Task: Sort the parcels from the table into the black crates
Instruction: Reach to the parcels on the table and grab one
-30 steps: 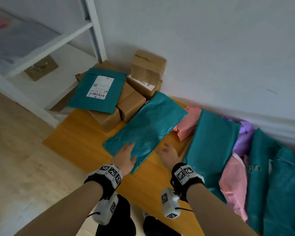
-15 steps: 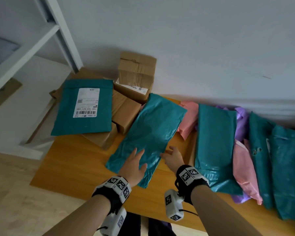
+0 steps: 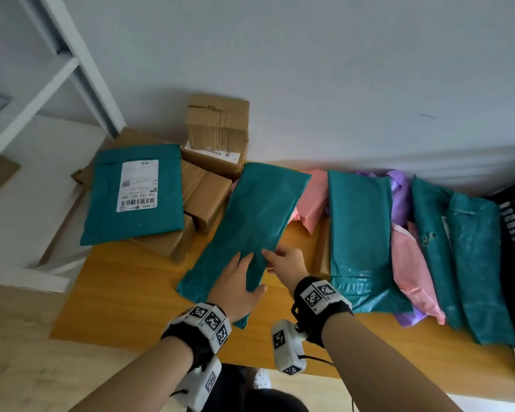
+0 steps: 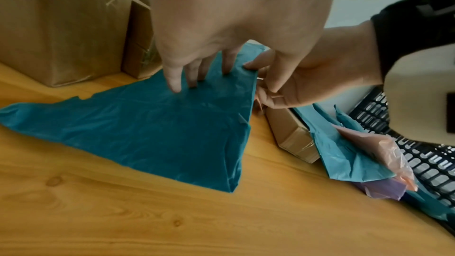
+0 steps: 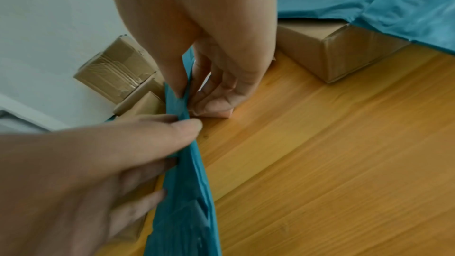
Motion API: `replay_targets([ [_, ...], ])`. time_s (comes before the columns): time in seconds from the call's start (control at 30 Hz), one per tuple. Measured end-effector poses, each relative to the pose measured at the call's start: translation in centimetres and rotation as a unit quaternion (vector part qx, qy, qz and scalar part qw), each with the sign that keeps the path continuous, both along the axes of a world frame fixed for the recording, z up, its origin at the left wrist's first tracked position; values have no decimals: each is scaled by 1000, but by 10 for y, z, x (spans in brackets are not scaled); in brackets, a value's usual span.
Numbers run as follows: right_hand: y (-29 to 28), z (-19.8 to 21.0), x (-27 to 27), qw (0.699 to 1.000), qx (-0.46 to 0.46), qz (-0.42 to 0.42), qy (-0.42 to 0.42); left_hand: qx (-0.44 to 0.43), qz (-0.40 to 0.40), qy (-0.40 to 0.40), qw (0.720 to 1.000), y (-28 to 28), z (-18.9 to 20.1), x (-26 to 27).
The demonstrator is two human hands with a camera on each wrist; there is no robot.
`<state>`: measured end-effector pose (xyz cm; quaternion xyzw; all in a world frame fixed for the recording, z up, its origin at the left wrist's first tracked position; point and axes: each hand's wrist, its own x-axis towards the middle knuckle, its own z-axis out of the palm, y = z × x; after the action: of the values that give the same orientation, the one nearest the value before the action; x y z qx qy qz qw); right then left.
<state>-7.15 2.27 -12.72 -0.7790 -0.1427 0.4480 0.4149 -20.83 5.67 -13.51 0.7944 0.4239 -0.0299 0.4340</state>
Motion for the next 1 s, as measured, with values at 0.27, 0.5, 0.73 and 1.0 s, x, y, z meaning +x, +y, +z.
replay_targets([
  [0.27, -14, 31, -12, 995, 49, 50, -75, 51, 53, -18, 997, -17, 18, 6],
  [0.5, -46, 50, -16, 984, 101, 134, -57, 75, 108, -56, 990, -36, 44, 3],
  [0.73, -78, 48, -13, 982, 73, 164, -56, 53, 169, -74, 981, -42, 69, 1],
  [1.0, -95, 53, -4, 986, 41, 121, -105, 65, 146, -75, 984, -42, 97, 0],
])
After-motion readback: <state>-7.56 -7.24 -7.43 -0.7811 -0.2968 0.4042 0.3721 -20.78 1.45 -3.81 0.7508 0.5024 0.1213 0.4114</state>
